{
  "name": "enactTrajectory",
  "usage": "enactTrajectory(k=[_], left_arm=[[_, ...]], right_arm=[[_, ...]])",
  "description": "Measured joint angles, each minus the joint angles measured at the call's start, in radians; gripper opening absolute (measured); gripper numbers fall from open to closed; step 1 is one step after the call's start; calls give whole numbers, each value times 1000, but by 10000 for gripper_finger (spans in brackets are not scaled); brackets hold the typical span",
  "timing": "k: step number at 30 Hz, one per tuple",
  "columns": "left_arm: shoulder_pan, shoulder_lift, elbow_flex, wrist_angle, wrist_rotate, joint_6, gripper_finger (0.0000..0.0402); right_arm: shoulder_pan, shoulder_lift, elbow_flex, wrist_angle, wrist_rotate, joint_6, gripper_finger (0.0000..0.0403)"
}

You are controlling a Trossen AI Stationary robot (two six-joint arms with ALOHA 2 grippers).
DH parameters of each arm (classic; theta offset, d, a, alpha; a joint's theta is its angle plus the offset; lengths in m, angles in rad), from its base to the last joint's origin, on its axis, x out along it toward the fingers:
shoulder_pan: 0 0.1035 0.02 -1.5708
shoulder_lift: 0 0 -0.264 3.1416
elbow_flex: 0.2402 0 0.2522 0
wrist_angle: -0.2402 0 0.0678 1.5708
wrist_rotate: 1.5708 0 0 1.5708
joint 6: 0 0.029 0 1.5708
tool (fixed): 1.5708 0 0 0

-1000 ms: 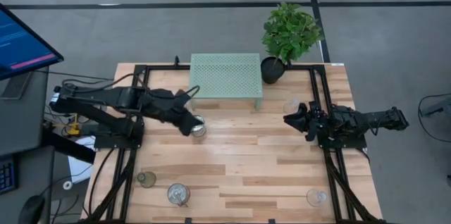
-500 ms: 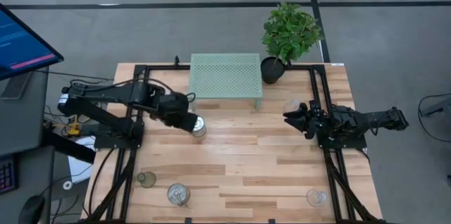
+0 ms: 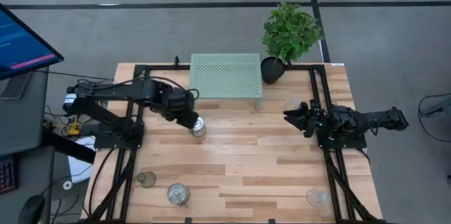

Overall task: Pick & Place candle stick holders
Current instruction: Put the top scented candle on the shelf

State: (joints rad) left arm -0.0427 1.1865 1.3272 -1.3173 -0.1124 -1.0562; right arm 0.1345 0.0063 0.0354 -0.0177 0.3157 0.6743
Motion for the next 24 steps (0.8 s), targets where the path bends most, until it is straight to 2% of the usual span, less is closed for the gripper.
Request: enactTrajectory(k=[4,8,14,17,20,24], left_arm=[[29,26,-89,5,2,-23,231],[84,30,-195,79,2,-11,267],[176,-15,-296,261,18,66,259],[207,-35,-347,346,61,81,252],[213,-38,-388,378,107,84,249],[211,-37,-426,388,112,84,250]], right_arm=[[0,0,0,-1,0,0,205],[0,0,0,1,0,0,205],[0,0,0,2,0,0,205],[0,0,0,3,0,0,205],[0,0,0,3,0,0,205],[0,0,0,3,0,0,205]])
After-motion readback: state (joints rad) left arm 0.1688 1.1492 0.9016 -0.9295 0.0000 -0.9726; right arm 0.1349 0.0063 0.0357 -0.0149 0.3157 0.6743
